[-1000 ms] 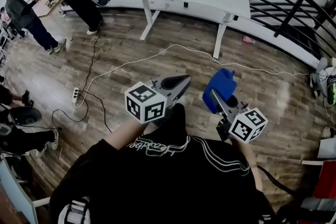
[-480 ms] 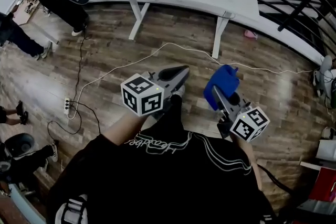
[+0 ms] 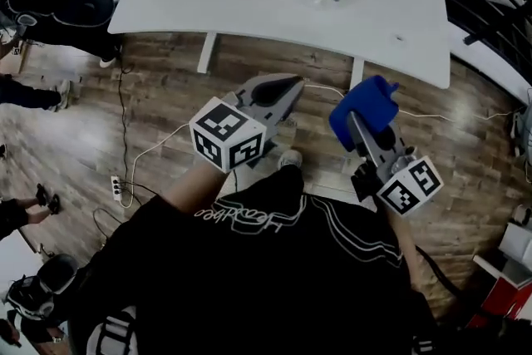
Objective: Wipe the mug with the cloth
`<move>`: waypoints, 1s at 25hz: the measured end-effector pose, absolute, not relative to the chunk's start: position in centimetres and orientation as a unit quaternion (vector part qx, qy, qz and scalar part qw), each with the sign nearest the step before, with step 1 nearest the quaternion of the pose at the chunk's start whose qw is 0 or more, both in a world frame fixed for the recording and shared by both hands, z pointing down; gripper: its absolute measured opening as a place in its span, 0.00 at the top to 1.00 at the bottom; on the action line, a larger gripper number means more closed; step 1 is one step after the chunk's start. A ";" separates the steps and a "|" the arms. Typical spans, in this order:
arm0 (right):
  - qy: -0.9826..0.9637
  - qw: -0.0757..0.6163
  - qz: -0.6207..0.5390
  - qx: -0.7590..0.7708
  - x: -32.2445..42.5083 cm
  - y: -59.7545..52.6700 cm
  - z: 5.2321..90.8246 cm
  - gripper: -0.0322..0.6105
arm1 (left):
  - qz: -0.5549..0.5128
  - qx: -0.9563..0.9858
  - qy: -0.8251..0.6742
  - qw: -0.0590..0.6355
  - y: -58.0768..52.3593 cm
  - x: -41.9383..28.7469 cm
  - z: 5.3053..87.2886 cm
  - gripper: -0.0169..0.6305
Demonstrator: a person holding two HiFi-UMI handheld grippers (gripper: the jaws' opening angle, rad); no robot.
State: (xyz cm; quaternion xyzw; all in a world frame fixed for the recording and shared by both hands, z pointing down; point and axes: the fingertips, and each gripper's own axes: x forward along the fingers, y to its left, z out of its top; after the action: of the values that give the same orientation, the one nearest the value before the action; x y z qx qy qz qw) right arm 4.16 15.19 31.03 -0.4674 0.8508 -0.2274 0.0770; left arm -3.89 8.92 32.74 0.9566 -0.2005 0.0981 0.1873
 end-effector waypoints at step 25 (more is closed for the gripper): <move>0.806 0.188 -0.366 -0.425 13.5 -7.0 36.3 0.87 | 0.186 0.916 -0.296 0.199 -11.9 4.2 41.6 0.93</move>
State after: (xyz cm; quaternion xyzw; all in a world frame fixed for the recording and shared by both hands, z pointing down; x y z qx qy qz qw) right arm 13.47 -6.96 36.33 -0.4254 0.8059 -0.3664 0.1877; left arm 4.19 -11.87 41.59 0.9155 -0.2959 0.1859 0.1992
